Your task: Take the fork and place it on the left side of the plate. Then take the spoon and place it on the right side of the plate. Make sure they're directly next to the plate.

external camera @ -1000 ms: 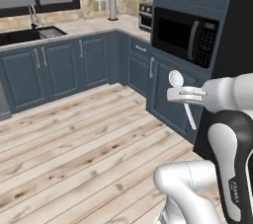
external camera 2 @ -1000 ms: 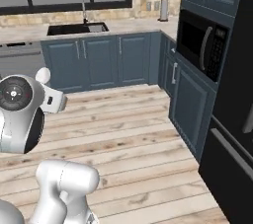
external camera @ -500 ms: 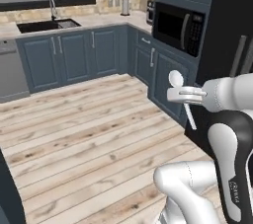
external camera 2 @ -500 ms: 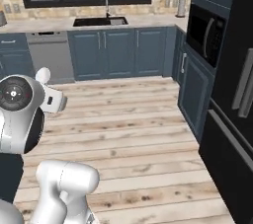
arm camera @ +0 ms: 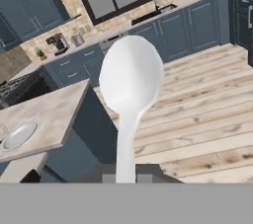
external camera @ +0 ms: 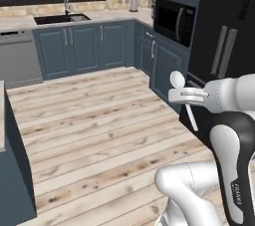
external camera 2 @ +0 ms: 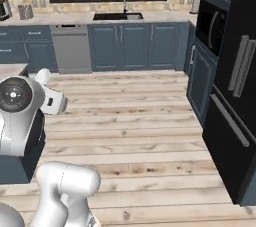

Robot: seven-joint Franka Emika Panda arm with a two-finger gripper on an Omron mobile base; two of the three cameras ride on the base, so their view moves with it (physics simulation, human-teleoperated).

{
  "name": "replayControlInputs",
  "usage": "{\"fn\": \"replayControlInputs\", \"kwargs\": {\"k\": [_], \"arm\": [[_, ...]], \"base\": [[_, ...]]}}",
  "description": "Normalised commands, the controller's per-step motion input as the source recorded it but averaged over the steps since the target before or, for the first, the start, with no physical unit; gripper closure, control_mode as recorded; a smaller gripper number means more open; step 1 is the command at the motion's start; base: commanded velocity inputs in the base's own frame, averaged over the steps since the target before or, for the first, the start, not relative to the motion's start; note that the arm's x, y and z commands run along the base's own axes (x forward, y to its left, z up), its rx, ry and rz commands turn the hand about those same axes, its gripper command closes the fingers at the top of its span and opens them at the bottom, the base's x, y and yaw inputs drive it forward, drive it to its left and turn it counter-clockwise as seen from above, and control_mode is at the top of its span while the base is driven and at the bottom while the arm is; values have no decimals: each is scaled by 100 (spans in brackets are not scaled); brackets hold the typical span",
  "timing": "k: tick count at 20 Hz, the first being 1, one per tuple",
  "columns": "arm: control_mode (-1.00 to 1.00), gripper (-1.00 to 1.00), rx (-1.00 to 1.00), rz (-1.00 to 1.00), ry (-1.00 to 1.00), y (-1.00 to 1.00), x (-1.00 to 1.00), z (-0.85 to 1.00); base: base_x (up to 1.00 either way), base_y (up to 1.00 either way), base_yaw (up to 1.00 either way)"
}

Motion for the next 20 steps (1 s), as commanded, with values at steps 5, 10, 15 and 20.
{"fn": "replayControlInputs", "kwargs": {"k": [5, 10, 15, 20], "arm": [[100, 100, 0, 0, 0, 0, 0, 0], [100, 100, 0, 0, 0, 0, 0, 0], [100, 100, 0, 0, 0, 0, 0, 0], [100, 100, 0, 0, 0, 0, 0, 0]], "base": [[-100, 38, 18], [-92, 96, 18], [-26, 94, 7], [92, 39, 0]]}}
